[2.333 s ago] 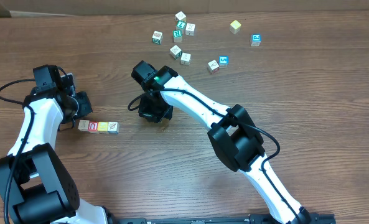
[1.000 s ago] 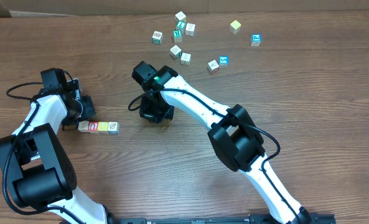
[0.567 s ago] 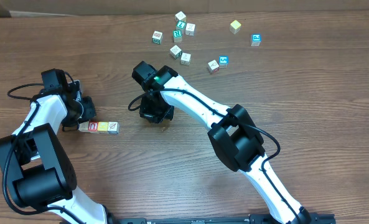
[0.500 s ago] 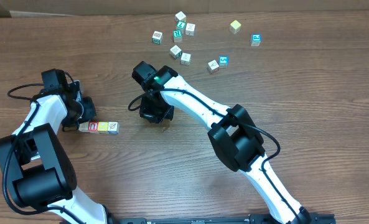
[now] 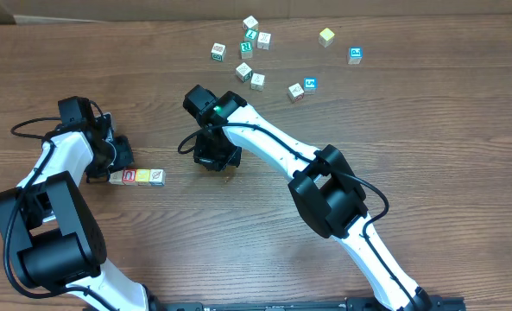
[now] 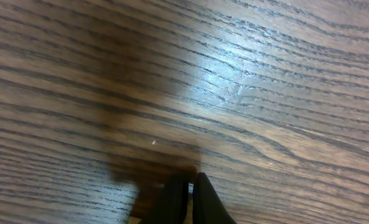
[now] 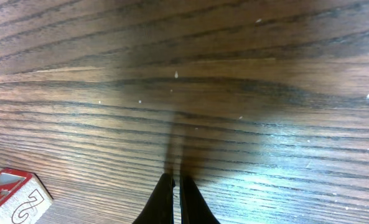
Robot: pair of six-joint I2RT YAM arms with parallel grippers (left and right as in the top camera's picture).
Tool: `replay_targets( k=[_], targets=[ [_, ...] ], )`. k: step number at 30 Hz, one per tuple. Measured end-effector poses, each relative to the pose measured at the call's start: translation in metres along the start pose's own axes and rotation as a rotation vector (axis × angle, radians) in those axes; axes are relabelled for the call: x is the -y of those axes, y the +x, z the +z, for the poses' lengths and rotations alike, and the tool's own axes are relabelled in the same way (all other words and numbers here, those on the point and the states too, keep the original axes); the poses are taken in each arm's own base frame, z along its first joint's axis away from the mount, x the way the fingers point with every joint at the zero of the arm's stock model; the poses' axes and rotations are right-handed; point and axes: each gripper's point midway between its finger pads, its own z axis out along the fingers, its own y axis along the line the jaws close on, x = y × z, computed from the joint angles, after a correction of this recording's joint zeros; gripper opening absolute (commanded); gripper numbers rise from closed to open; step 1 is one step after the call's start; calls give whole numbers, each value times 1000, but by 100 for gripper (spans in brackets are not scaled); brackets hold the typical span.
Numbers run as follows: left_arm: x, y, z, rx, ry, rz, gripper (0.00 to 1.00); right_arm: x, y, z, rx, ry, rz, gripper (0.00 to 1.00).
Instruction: Form a horizontal line
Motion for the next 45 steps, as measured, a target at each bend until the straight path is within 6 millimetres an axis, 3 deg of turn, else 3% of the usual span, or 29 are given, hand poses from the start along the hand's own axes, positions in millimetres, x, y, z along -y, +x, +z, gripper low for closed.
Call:
replay_targets(
  k=[11,26,38,42,45],
  targets=[
    [2,-6,0,25,9,-5,7,0,0,0,0,-1,0,4],
    [29,-18,-3,71,168,3,6,0,0,0,0,-1,0,4],
    [33,-20,-4,79,194,5,4,0,0,0,0,-1,-1,4],
    [34,-18,-11,46,193,-5,4,0,0,0,-1,-1,0,4],
    [34,-29,-25,45,188,-6,4,-2,2,0,-10,-9,0,4]
  ],
)
